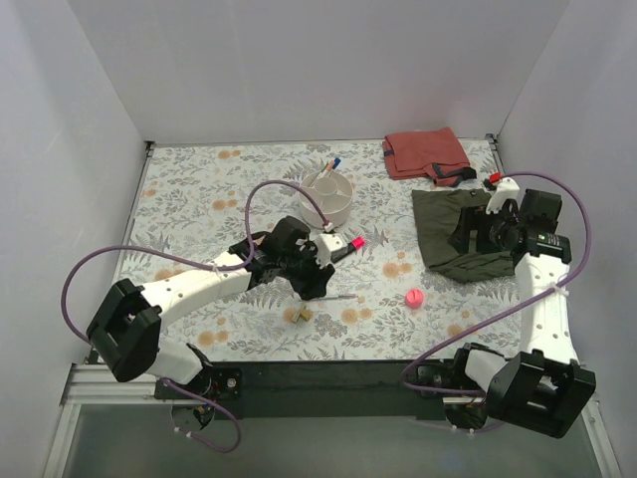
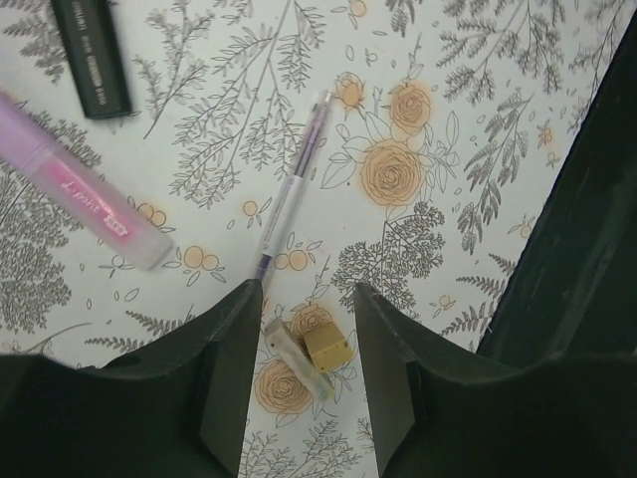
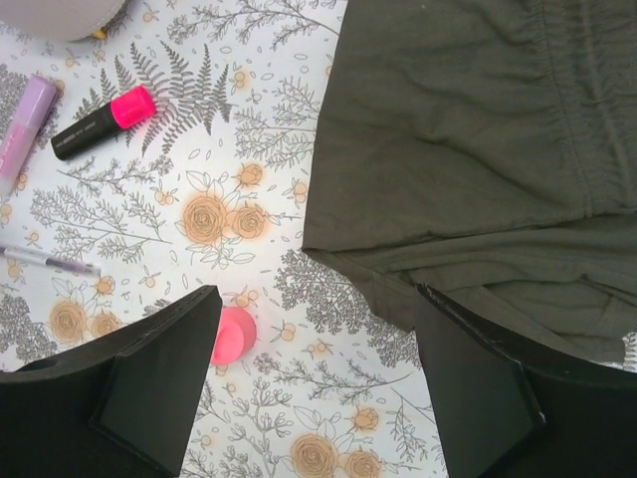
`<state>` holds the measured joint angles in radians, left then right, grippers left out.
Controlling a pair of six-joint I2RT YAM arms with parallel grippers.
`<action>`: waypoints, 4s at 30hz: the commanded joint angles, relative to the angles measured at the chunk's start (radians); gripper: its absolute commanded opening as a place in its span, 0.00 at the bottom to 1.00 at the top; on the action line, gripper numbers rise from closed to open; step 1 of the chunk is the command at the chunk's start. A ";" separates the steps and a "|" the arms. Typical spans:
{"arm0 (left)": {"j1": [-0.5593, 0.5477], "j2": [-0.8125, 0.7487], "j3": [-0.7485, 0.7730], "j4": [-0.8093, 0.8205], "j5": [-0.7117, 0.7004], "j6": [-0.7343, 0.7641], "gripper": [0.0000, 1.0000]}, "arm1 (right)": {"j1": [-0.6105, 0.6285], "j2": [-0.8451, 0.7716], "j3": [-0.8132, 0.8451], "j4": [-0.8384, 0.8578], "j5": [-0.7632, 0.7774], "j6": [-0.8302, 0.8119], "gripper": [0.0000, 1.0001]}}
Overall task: Sort the stationery into containers
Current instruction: Pick up the pen from the center of the board, then place the pen in the storage box.
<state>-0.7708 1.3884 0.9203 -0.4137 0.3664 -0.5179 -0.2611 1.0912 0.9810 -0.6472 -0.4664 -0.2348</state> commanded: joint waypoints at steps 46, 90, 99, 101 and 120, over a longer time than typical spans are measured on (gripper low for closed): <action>-0.199 0.423 0.206 0.075 -0.173 0.222 0.36 | 0.178 -0.159 -0.117 0.023 0.034 -0.242 0.86; 0.338 0.362 0.454 0.984 -0.175 -0.356 0.00 | 0.174 -0.073 -0.058 0.040 0.158 -0.189 0.88; 0.350 0.454 0.424 1.069 -0.192 -0.393 0.00 | 0.164 -0.051 -0.022 0.026 0.179 -0.184 0.88; 0.352 0.475 0.404 1.099 -0.199 -0.398 0.00 | 0.164 -0.047 -0.001 0.015 0.186 -0.187 0.88; 0.375 0.538 0.328 1.144 -0.210 -0.404 0.00 | 0.164 -0.004 0.018 -0.005 0.201 -0.187 0.88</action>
<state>-0.4095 1.9450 1.2705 0.7017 0.1638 -0.9226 -0.0914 1.0840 0.9630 -0.6498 -0.2665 -0.4229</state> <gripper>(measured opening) 0.115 0.875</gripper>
